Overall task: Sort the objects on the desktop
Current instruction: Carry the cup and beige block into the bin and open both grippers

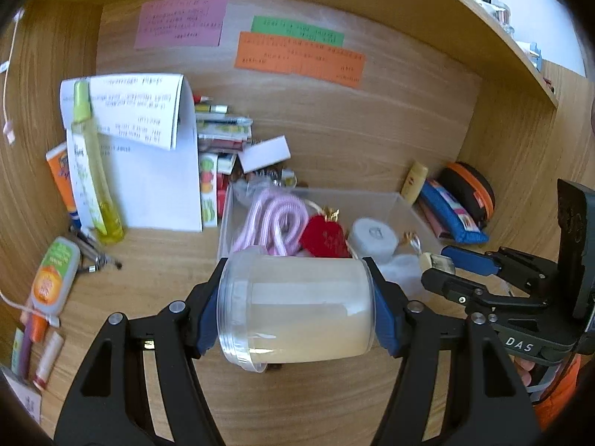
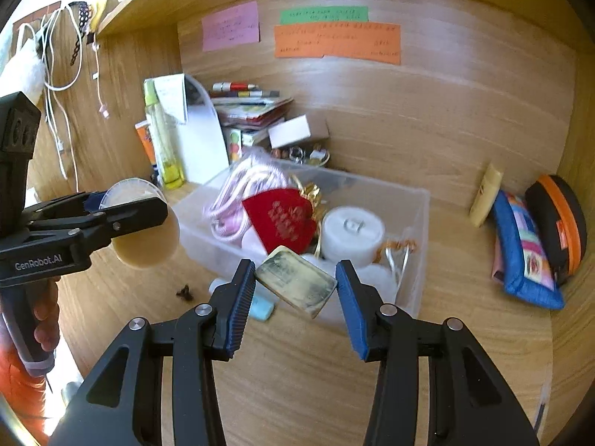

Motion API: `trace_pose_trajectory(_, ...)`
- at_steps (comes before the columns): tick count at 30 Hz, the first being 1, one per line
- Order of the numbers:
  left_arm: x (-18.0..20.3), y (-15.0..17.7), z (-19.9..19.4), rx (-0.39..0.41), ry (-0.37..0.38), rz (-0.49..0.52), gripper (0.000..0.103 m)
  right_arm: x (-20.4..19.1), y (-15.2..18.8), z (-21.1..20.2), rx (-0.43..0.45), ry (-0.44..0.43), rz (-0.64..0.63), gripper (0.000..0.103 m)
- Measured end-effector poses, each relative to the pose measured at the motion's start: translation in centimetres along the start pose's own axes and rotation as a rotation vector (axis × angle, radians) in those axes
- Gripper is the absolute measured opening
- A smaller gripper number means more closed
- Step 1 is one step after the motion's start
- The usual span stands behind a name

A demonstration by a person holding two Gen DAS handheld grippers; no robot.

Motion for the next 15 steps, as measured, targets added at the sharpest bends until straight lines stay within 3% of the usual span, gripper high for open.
trace_pose_trajectory(15, 0.0, -2.2, 4.9, -0.047, 0.028, 0.004, 0.066, 1.0, -3.0, 4.1, -0.013, -0.006, -0.003, 0.041)
Point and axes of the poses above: each gripper's, at about its wrist camera, not at the fingertips, and z roughly the way its jaws point, x to its right, y to its underside, the point moved 6 cm from there along z, roughly the way its jaws point, and after that the axes turned 3 degrees about -y, right-handed, at the moved point
